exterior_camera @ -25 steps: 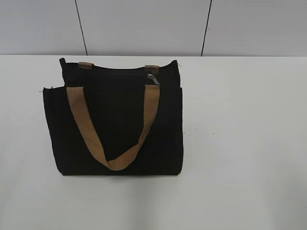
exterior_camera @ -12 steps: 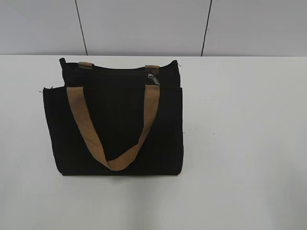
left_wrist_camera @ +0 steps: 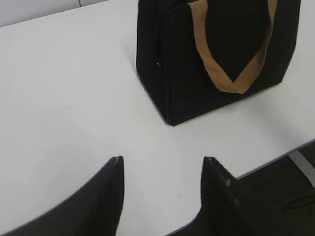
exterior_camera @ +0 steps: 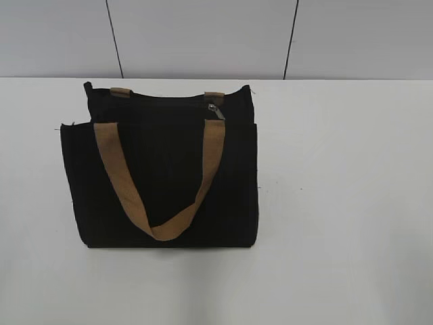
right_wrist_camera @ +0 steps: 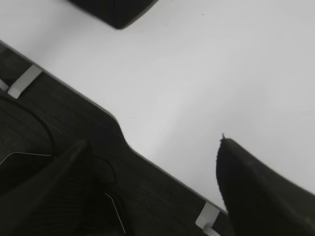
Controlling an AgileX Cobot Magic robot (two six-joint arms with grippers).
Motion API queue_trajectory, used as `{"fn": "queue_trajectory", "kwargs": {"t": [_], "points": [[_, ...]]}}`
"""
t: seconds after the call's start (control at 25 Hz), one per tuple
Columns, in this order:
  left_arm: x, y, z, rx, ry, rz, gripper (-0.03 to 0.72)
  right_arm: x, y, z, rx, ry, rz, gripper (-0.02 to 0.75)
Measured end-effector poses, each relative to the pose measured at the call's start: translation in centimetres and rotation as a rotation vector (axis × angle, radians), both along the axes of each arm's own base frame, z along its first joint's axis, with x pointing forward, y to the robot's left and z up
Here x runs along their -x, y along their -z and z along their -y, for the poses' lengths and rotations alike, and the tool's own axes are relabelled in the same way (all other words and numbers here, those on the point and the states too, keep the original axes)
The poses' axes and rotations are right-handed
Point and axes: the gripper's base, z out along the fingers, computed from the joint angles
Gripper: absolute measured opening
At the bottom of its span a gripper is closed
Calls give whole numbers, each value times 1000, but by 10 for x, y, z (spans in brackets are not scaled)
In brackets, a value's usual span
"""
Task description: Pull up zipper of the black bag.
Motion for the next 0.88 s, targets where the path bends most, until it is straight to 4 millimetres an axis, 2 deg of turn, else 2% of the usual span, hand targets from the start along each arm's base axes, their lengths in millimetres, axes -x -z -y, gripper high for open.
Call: {"fn": "queue_trajectory", "kwargs": {"t": [0.44, 0.64, 0.88], "points": [[-1, 0, 0, 0, -376, -1, 370, -6, 0, 10, 0, 449, 0, 594], [1, 0, 0, 2, -467, 9, 364, -5, 0, 11, -3, 499, 12, 594], [11, 1, 0, 16, -470, 71, 362, 19, -2, 10, -35, 498, 180, 594]]}}
